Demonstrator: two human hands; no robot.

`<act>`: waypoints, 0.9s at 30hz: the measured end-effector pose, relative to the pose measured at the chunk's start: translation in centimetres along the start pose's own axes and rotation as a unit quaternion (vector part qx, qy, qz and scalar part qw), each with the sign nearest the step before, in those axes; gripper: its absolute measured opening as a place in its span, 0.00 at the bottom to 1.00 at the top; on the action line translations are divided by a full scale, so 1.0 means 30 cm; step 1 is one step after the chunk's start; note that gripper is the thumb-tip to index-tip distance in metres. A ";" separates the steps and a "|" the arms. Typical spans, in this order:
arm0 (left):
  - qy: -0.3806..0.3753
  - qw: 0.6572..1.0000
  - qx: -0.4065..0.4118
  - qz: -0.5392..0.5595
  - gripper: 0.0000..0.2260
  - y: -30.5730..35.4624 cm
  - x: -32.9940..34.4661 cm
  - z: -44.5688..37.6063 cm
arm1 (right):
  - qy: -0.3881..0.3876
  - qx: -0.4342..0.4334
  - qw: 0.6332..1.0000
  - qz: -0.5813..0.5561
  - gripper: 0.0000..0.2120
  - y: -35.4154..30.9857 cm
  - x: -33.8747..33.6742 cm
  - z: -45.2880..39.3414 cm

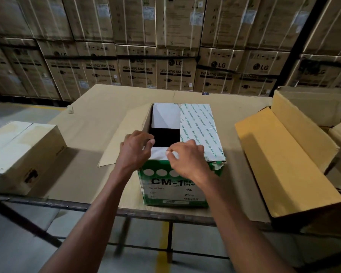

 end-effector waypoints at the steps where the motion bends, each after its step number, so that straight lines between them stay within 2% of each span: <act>1: -0.009 1.000 -0.022 -0.012 0.11 -0.007 -0.011 0.006 | -0.048 0.001 0.998 0.033 0.18 -0.009 0.027 -0.021; 3: -0.064 0.995 -0.064 -0.048 0.14 -0.024 -0.019 0.017 | -0.101 0.017 0.992 0.072 0.22 -0.009 0.063 -0.053; 6: -0.144 0.984 -0.085 -0.069 0.17 -0.053 -0.010 0.014 | -0.099 0.060 0.988 0.102 0.25 0.017 0.065 -0.075; 9: -0.172 0.979 -0.092 -0.057 0.17 -0.065 -0.012 0.006 | -0.084 0.066 0.987 0.121 0.19 0.027 0.014 -0.076; 11: -0.170 0.979 -0.102 -0.049 0.17 -0.070 -0.014 0.000 | -0.057 0.047 0.990 0.121 0.15 0.016 -0.052 -0.071; 14: -0.166 0.980 -0.107 -0.035 0.17 -0.087 -0.002 -0.015 | 0.013 0.041 0.993 0.109 0.14 0.020 -0.192 -0.054; 18: -0.151 0.982 -0.113 -0.019 0.16 -0.130 0.008 -0.034 | 0.121 0.088 0.981 0.123 0.12 0.119 -0.367 -0.009; 22: -0.152 0.982 -0.108 -0.008 0.22 -0.195 0.016 -0.063 | 0.159 0.127 0.977 0.070 0.10 0.262 -0.439 0.049; 25: -0.124 0.986 -0.100 0.057 0.16 -0.180 -0.002 -0.052 | 0.188 0.157 0.968 0.049 0.09 0.361 -0.446 0.104; 27: -0.107 0.984 -0.101 0.102 0.16 -0.171 -0.012 -0.038 | 0.175 0.184 0.966 0.053 0.10 0.425 -0.445 0.148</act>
Point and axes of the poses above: each hand's wrist, its own z-axis away from the middle knuckle, its own x-axis out of the palm, y = z × x, the point moved 3 cm from there along -z, towards the middle knuckle, and after that the axes turned 9 degrees about -x, right-handed, at the moved point
